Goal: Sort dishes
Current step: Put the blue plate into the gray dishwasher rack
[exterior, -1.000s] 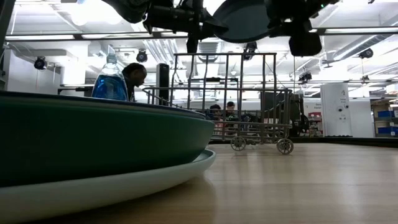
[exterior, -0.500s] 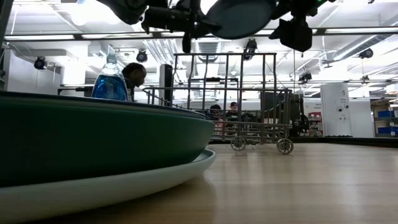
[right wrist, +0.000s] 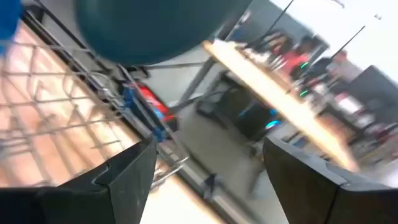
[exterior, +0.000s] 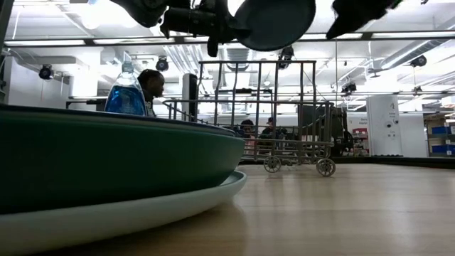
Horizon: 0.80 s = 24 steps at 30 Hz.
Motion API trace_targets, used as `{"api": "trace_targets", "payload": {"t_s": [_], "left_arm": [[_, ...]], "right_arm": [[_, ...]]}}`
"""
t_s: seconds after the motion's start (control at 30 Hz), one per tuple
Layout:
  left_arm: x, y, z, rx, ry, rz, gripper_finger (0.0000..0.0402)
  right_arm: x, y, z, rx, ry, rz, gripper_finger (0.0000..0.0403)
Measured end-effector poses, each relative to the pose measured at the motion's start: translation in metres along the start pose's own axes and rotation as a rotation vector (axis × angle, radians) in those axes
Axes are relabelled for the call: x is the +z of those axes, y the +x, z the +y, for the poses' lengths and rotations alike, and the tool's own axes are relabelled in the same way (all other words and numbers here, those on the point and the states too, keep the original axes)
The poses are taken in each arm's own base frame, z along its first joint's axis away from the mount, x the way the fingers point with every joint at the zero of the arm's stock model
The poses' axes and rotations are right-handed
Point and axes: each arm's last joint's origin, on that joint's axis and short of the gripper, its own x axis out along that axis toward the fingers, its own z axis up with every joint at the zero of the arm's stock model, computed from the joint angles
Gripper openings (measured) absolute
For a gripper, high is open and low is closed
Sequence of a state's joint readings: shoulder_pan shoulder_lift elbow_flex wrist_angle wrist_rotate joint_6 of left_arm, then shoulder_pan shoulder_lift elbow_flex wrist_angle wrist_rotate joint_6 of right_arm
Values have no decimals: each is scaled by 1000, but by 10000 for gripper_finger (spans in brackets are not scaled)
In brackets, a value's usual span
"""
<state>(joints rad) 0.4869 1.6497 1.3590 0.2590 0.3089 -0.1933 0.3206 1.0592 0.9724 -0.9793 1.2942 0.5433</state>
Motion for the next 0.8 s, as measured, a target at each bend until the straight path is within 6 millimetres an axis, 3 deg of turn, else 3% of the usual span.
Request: {"api": "trace_targets", "payload": {"t_s": [0.2, 0.4, 0.57, 0.8], "left_arm": [[-6, 1, -2, 4, 84, 50, 18], [-7, 6, -21, 21, 140, 30, 18], [-10, 9, -33, 25, 154, 38, 18], [-11, 11, -48, -16, 146, 29, 18]], "right_arm": [[-6, -9, -31, 254, 292, 33, 297], [-4, -14, -41, 511, 483, -84, 325], [-1, -14, -51, 494, 543, -173, 332], [10, -11, -45, 495, 526, -237, 332]]}}
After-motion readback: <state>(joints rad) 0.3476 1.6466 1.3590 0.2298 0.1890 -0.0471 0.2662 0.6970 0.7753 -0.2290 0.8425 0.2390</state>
